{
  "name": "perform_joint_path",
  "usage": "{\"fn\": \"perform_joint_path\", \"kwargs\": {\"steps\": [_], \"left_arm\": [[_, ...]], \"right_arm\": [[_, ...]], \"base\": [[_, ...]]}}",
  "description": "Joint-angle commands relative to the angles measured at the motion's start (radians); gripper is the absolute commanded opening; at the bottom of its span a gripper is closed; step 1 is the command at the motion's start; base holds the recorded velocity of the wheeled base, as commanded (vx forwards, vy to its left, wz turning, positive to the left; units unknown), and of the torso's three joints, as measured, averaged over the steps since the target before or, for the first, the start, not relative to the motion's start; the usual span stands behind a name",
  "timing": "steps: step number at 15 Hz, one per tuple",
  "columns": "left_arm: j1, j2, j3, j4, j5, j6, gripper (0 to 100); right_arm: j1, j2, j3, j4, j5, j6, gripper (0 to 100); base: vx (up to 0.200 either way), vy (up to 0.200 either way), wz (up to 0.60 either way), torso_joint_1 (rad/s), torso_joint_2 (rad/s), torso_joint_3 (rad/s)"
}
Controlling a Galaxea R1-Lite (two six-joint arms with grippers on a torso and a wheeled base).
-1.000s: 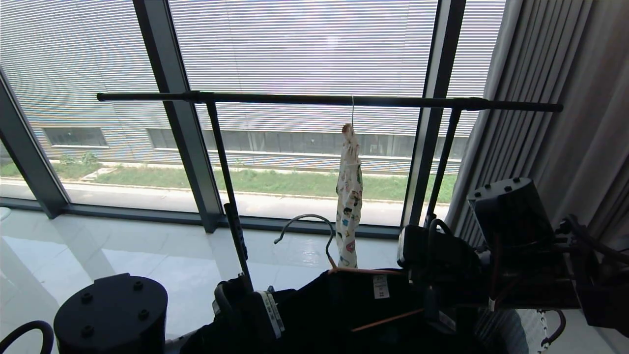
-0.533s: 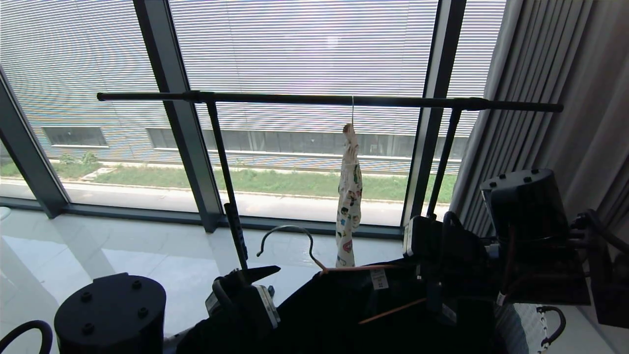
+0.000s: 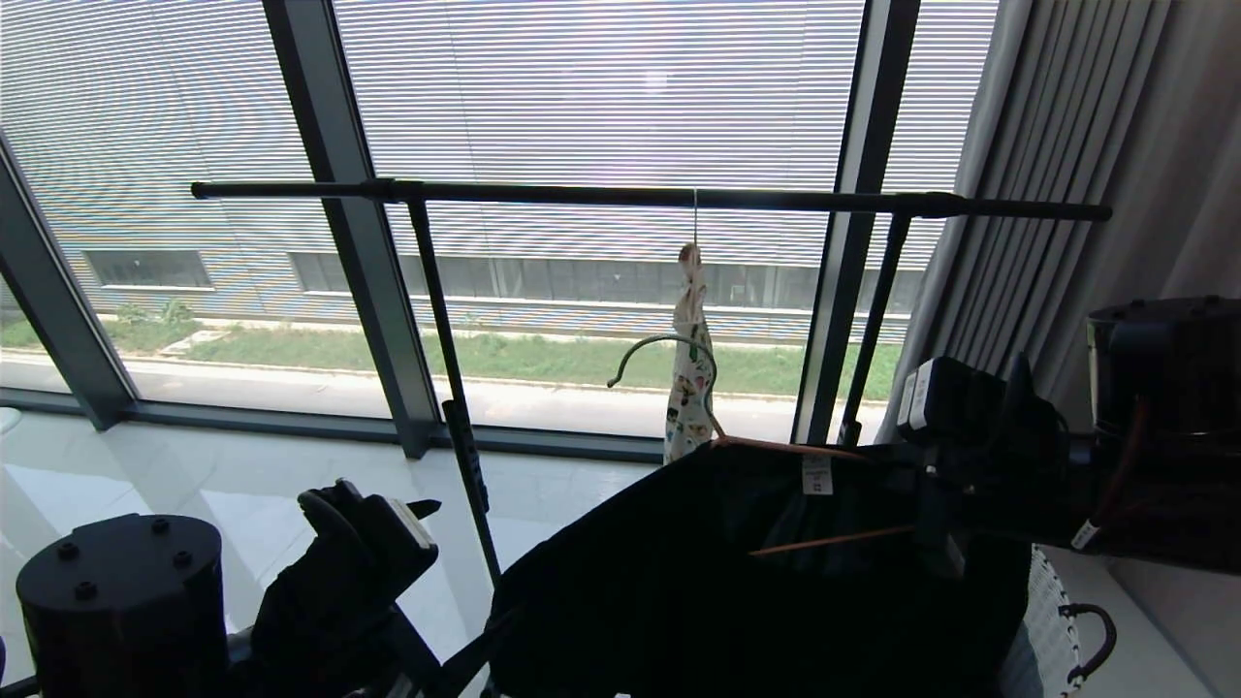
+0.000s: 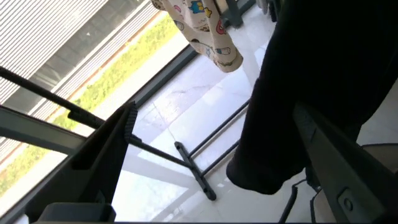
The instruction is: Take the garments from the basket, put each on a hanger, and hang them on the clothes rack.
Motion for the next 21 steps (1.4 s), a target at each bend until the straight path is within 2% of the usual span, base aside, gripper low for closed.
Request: {"fn": "perform_joint_path", "kwargs": {"steps": [1, 6, 10, 14, 17, 21], "left_arm": [[0.026, -0.014, 0.005, 0.0, 0.0, -0.018, 100], [0.035, -0.023, 0.028, 0.0, -0.001, -0.028, 100], [0.034, -0.049, 0.079, 0.0, -0.043, -0.024, 100], [0.012, -0.025, 0.074, 0.0, -0.055, -0.024, 100], [0.006, 0.012, 0.079, 0.0, -0.128, -0.019, 100], [0.007, 0.049, 0.06, 0.0, -0.128, -0.028, 100]], "right_arm": [[-0.028, -0.048, 0.052, -0.036, 0.001, 0.001, 0], [-0.037, -0.103, 0.092, -0.102, -0.002, 0.018, 0], [-0.048, -0.159, 0.103, -0.108, -0.004, 0.035, 0], [-0.048, -0.192, 0.134, -0.109, -0.002, 0.04, 0], [-0.043, -0.214, 0.141, -0.108, -0.002, 0.058, 0], [-0.034, -0.232, 0.143, -0.108, -0.004, 0.058, 0]], "base": [[0.0, 0.0, 0.0, 0.0, 0.0, 0.0], [0.0, 0.0, 0.0, 0.0, 0.0, 0.0], [0.0, 0.0, 0.0, 0.0, 0.0, 0.0], [0.0, 0.0, 0.0, 0.0, 0.0, 0.0], [0.0, 0.0, 0.0, 0.0, 0.0, 0.0], [0.0, 0.0, 0.0, 0.0, 0.0, 0.0]]}}
